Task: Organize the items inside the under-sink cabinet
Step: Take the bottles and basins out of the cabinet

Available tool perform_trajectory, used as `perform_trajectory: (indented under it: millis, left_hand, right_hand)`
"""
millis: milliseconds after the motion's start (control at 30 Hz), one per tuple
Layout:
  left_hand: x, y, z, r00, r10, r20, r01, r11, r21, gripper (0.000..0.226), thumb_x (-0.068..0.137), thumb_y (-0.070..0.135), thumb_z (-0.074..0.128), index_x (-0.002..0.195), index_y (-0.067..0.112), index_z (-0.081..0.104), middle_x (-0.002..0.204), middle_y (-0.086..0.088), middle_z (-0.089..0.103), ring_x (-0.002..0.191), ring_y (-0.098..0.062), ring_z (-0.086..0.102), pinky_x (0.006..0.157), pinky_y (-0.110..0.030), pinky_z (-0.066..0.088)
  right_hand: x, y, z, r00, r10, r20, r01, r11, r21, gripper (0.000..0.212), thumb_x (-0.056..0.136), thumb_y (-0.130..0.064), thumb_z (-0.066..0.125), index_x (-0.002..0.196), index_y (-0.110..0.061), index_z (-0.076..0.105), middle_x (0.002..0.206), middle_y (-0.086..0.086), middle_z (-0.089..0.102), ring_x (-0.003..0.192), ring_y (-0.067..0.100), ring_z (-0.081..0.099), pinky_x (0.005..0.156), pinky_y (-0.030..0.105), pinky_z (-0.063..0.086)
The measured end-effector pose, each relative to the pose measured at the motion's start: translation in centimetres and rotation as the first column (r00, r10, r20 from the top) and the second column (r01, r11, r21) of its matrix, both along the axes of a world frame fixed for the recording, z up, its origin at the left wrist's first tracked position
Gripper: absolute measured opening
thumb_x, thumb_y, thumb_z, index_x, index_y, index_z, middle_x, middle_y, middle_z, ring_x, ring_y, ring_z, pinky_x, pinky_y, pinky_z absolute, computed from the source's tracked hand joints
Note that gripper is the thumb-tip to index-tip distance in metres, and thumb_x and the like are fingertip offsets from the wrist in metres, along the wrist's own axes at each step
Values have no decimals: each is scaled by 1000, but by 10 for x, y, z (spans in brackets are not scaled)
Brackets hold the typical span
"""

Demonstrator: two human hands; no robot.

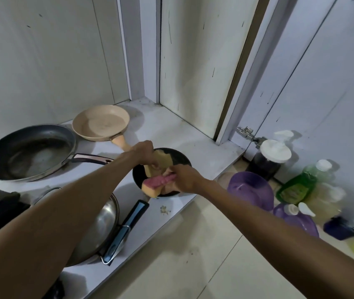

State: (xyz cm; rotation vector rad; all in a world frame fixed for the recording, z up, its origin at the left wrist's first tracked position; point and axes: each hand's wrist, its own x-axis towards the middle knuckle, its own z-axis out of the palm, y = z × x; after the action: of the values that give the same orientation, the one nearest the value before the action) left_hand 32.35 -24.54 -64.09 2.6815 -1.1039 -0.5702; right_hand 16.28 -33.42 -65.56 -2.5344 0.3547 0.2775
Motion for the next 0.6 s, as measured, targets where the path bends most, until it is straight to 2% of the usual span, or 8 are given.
perform_trajectory:
  millis: [100, 233, 333, 433, 533, 600]
  left_hand:
    - [-11, -12, 10, 999, -13, -49, 11, 999, -41, 49, 70, 26, 82, 102, 0, 56, 95, -11, 56, 81, -22, 50, 64, -31, 38]
    - [-36, -38, 20, 997, -47, -55, 39, 990, -137, 49, 74, 27, 77, 108, 4, 49, 102, -11, 57, 88, -25, 53, 68, -34, 43]
    - [-59, -65, 29, 995, -103, -13, 99, 978, -182, 40, 86, 26, 63, 114, 3, 47, 110, -14, 56, 95, -28, 54, 72, -34, 44]
    - [-78, -89, 37, 990, -141, 26, 143, 976, -163, 39, 82, 24, 66, 112, 5, 49, 110, -12, 57, 93, -26, 55, 73, -34, 46]
    - [-99, -114, 43, 985, -172, 29, 174, 967, -186, 38, 81, 25, 67, 110, 7, 49, 106, -10, 57, 89, -23, 53, 67, -30, 42]
    - [-116, -130, 45, 977, -209, 35, 211, 954, -211, 39, 79, 26, 69, 107, 8, 49, 103, -8, 57, 87, -23, 53, 65, -29, 40]
  right_hand:
    - [-20, -27, 20, 999, -40, -26, 36, 991, -132, 32, 86, -17, 63, 117, -16, 65, 109, 5, 67, 100, 24, 61, 83, 31, 47]
    - [-64, -76, 41, 987, -160, -13, 153, 961, -230, 53, 72, -38, 80, 120, -23, 65, 114, -1, 65, 98, 17, 55, 78, 28, 40]
    - [-105, -110, 50, 961, -275, -7, 263, 925, -273, 56, 71, -41, 80, 122, -22, 64, 118, -1, 65, 107, 18, 59, 85, 30, 46]
    - [-142, -134, 50, 926, -377, -33, 353, 893, -279, 54, 71, -39, 82, 119, -20, 65, 112, -1, 67, 104, 21, 61, 87, 33, 50]
    - [-172, -151, 45, 895, -443, -46, 407, 857, -316, 46, 68, -40, 84, 106, -20, 68, 101, -1, 68, 98, 22, 62, 82, 34, 51]
    - [-185, -159, 41, 884, -465, -46, 426, 842, -330, 45, 66, -40, 84, 105, -24, 67, 99, -4, 66, 95, 20, 61, 80, 32, 50]
